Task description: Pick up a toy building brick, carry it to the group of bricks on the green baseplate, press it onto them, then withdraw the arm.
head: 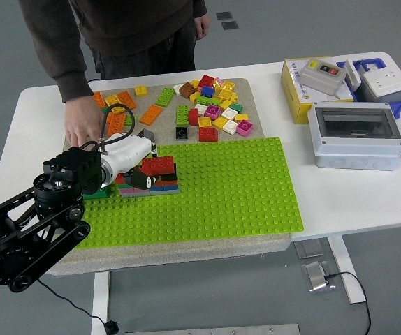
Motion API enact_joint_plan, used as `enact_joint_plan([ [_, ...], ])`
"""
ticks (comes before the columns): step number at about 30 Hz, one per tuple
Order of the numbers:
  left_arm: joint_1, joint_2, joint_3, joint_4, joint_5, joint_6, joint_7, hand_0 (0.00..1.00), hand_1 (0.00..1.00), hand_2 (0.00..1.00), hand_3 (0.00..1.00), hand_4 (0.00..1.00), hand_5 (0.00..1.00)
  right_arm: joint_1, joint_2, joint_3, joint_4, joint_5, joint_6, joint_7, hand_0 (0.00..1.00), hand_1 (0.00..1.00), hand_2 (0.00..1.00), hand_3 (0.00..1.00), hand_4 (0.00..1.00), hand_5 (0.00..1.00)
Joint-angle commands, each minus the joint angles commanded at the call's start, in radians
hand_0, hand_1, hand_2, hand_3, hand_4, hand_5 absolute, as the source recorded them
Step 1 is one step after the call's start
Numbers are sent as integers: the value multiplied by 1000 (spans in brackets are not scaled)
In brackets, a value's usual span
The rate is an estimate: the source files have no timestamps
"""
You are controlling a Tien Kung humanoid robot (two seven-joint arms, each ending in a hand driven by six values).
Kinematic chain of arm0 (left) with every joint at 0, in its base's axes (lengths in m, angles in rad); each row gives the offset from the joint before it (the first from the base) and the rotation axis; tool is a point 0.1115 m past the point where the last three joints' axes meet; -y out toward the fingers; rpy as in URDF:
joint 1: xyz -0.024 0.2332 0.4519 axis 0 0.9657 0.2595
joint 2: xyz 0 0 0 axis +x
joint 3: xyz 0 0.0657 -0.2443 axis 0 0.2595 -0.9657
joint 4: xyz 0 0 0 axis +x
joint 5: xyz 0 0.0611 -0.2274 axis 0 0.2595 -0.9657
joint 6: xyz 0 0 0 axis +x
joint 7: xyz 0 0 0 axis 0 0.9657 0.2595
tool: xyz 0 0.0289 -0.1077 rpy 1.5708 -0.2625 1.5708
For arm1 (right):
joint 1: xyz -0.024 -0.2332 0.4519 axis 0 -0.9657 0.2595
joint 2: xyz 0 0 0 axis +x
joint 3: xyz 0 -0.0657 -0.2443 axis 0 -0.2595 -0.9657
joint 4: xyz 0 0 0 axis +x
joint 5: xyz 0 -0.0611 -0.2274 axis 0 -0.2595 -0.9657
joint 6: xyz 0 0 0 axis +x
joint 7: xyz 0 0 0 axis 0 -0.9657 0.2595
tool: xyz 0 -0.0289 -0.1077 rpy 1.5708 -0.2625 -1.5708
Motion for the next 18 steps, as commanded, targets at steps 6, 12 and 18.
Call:
enact_joint_plan([
  [6,0,1,3,-1,0,-3,-1,961,931,907,668,663,320,-2,0,3,0,-4,0,-1,631,591,679,773,649,998],
  [12,-2,4,4,-3,0,-3,-4,962,932,910,682,666,320,-3,0,2,0,-4,0,-1,629,589,678,771,647,998],
  [18,-3,6,4,-8,-1,-6,-5,963,934,913,697,671,321,-3,2,1,0,-2,-1,-1,628,588,678,770,645,998],
])
